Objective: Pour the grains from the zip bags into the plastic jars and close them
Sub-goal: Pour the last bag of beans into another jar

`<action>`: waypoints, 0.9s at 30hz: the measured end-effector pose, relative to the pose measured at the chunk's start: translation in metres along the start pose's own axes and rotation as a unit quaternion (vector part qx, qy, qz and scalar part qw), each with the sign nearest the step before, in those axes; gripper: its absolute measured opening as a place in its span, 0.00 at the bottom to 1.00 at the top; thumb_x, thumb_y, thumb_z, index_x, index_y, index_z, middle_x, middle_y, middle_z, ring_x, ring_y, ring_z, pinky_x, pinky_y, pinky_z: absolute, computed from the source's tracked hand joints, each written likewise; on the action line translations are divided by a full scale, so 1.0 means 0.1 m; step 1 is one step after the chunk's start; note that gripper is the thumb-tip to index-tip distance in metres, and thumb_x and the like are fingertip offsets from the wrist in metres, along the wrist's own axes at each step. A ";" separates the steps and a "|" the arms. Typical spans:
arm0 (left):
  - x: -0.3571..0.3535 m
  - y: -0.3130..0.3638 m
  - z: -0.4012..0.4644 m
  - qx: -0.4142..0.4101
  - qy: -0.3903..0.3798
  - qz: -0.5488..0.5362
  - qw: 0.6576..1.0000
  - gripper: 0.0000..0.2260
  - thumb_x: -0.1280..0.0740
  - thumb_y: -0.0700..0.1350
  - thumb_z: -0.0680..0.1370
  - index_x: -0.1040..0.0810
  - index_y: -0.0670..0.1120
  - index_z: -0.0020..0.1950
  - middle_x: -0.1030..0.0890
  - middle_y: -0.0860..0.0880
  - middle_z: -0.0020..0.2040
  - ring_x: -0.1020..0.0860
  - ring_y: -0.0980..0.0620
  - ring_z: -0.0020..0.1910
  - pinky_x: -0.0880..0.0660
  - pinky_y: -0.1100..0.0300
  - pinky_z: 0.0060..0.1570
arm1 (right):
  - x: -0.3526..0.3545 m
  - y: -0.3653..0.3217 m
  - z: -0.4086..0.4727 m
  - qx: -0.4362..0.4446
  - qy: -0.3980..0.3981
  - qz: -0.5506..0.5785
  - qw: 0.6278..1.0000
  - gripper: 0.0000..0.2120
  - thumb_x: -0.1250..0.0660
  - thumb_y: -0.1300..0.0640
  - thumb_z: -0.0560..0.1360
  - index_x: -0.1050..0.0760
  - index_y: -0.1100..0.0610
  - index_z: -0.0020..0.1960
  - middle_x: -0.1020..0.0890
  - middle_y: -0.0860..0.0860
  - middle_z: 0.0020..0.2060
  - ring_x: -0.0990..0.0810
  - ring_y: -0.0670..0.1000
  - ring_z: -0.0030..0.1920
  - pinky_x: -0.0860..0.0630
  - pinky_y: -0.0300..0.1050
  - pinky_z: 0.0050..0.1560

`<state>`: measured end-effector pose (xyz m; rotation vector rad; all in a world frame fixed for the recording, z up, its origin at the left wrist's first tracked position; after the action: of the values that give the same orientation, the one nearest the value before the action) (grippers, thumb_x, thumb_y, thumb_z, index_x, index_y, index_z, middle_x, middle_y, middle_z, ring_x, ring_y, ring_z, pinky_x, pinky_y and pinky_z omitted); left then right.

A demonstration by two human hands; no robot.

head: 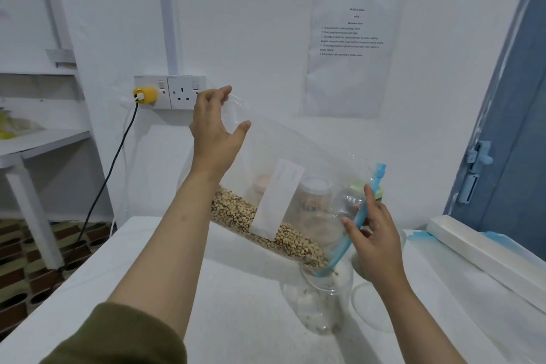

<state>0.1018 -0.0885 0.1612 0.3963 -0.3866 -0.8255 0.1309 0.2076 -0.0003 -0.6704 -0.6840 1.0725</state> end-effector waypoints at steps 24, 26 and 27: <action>0.02 0.02 -0.04 -0.008 -0.006 -0.007 1.000 0.28 0.28 0.47 0.72 0.30 0.47 0.71 0.34 0.55 0.61 0.30 0.59 0.61 0.33 0.40 0.67 | 0.03 0.02 -0.07 -0.009 0.015 -0.016 1.000 0.35 0.30 0.60 0.77 0.41 0.45 0.78 0.26 0.44 0.53 0.23 0.43 0.53 0.25 0.31 0.52; 0.02 0.03 -0.04 -0.009 -0.007 -0.004 1.000 0.28 0.28 0.47 0.72 0.30 0.47 0.71 0.34 0.55 0.61 0.30 0.59 0.61 0.32 0.40 0.66 | 0.03 0.01 -0.07 -0.007 0.015 -0.022 1.000 0.35 0.30 0.60 0.77 0.41 0.45 0.78 0.26 0.45 0.53 0.24 0.41 0.52 0.25 0.30 0.51; 0.02 0.03 -0.04 -0.009 -0.008 -0.004 1.000 0.28 0.28 0.47 0.72 0.30 0.47 0.71 0.34 0.55 0.61 0.30 0.59 0.61 0.32 0.40 0.66 | 0.03 0.01 -0.07 -0.006 0.014 -0.023 1.000 0.35 0.30 0.60 0.77 0.42 0.44 0.78 0.26 0.44 0.53 0.24 0.41 0.52 0.26 0.29 0.51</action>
<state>0.1072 -0.0876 0.1600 0.3746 -0.3919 -0.8394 0.1366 0.2096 -0.0046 -0.6767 -0.6785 1.0161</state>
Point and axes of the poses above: each hand's wrist, its own z-axis towards the middle knuckle, its own x-axis out of the back of the hand, y = z × x, the point moved 4 cm from there along z, towards the middle knuckle
